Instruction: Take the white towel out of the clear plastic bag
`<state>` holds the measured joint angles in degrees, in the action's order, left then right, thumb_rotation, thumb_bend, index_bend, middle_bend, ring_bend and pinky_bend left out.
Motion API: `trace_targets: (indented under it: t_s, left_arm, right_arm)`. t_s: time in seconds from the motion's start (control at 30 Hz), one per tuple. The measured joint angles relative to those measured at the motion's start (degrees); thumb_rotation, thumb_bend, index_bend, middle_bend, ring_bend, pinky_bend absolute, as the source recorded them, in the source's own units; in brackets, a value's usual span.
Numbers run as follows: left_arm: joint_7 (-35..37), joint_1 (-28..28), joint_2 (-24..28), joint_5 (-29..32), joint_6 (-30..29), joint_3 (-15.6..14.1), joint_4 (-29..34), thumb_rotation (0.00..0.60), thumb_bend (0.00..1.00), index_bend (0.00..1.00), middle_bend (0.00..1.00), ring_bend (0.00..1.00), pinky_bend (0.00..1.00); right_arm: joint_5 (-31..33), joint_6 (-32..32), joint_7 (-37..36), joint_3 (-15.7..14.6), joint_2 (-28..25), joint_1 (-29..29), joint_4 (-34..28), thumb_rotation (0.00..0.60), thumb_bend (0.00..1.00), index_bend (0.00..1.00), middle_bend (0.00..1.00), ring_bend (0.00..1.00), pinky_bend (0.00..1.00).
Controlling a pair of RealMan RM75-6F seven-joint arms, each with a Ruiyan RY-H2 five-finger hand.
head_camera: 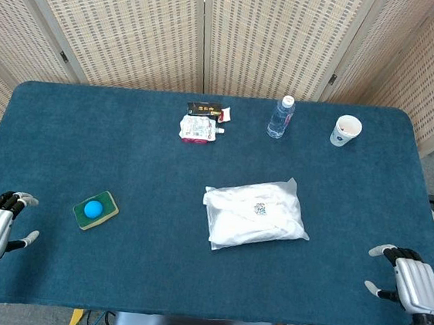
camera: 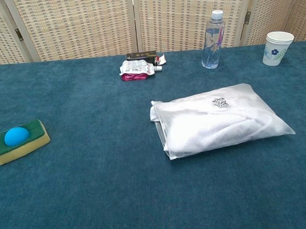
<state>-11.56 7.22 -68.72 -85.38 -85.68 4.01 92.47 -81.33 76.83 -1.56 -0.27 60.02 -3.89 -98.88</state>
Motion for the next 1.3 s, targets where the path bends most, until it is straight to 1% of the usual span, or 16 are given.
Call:
trace_targets:
  t_s: [0.1,0.17,0.2,0.23,0.3,0.37,0.43,0.5,0.63,0.83,0.93,1.07,1.3]
  left_arm:
    - [0.30,-0.26,0.58,-0.19,-0.19,-0.32,0.74,0.600,0.12,0.39,0.35,0.27,0.62]
    - [0.42,-0.42,1.03,-0.03,0.00,-0.55,1.03,0.600,0.13,0.39,0.35,0.28,0.62]
    - [0.44,-0.49,1.08,0.12,0.06,-0.61,1.08,0.600,0.13,0.39,0.35,0.28,0.62]
    - [0.46,-0.56,1.07,0.19,0.10,-0.68,1.08,0.600,0.13,0.39,0.35,0.28,0.62]
    - [0.45,-0.74,0.86,0.16,0.01,-0.89,1.00,0.600,0.13,0.39,0.36,0.28,0.62]
    - [0.49,-1.01,0.51,0.10,-0.15,-1.19,0.89,0.600,0.13,0.39,0.36,0.28,0.63]
    - [0.64,-1.27,0.19,0.11,-0.18,-1.51,0.68,0.600,0.13,0.39,0.36,0.28,0.63]
    - [0.81,-1.50,-0.15,0.22,-0.11,-1.80,0.49,0.600,0.14,0.40,0.37,0.29,0.63]
    - [1.01,-1.73,-0.85,0.18,-0.02,-2.17,0.19,0.600,0.14,0.40,0.38,0.29,0.63]
    - [0.86,-2.01,-2.30,-0.30,0.06,-2.78,-0.40,0.600,0.14,0.39,0.40,0.31,0.64]
    - [0.87,-1.90,-2.74,0.01,0.42,-2.65,-0.32,0.600,0.14,0.39,0.40,0.31,0.65]
    - [0.26,-1.61,-3.05,-0.06,0.74,-2.52,0.08,0.600,0.14,0.39,0.41,0.32,0.65]
    - [0.00,-1.32,-3.24,0.35,1.62,-2.54,0.25,0.600,0.14,0.38,0.42,0.32,0.65]
  right_arm:
    - [0.00,-0.58,-0.31,-0.31,-0.61,0.03,-0.37,0.600,0.00,0.41,0.36,0.31,0.27]
    - [-0.43,-1.18,-0.47,-0.57,-0.92,-0.15,-0.61,0.600,0.00,0.41,0.34,0.31,0.27]
    - [-0.66,-1.44,-0.54,-0.64,-1.03,-0.30,-0.71,0.600,0.00,0.38,0.31,0.30,0.27]
    - [-0.86,-1.69,-0.63,-0.66,-1.09,-0.51,-0.80,0.600,0.00,0.33,0.28,0.28,0.27]
    - [-1.10,-2.34,-0.74,-0.52,-1.08,-1.11,-1.10,0.600,0.00,0.21,0.20,0.22,0.27]
    - [-1.06,-3.13,-0.62,-0.13,-0.95,-1.88,-1.52,0.600,0.00,0.11,0.14,0.16,0.27]
    - [-0.83,-3.90,-0.35,0.43,-0.69,-2.72,-1.91,0.600,0.00,0.04,0.09,0.11,0.27]
    - [-0.25,-4.98,0.21,1.24,-0.22,-3.86,-2.36,0.600,0.00,0.00,0.05,0.06,0.26]
    - [1.90,-7.90,2.37,2.90,1.09,-6.48,-3.11,0.600,0.00,0.00,0.00,0.00,0.20]
    - [6.86,-14.29,7.60,5.60,4.49,-12.22,-3.77,0.600,0.00,0.00,0.00,0.00,0.17]
    - [10.08,-16.51,10.33,7.12,7.04,-15.25,-3.45,0.600,0.00,0.00,0.00,0.00,0.15]
    - [14.83,-19.48,13.69,9.05,10.67,-19.08,-2.48,0.600,0.00,0.00,0.00,0.00,0.14]
    - [20.73,-22.54,19.33,10.41,15.44,-24.51,-0.82,0.600,0.00,0.00,0.00,0.00,0.13]
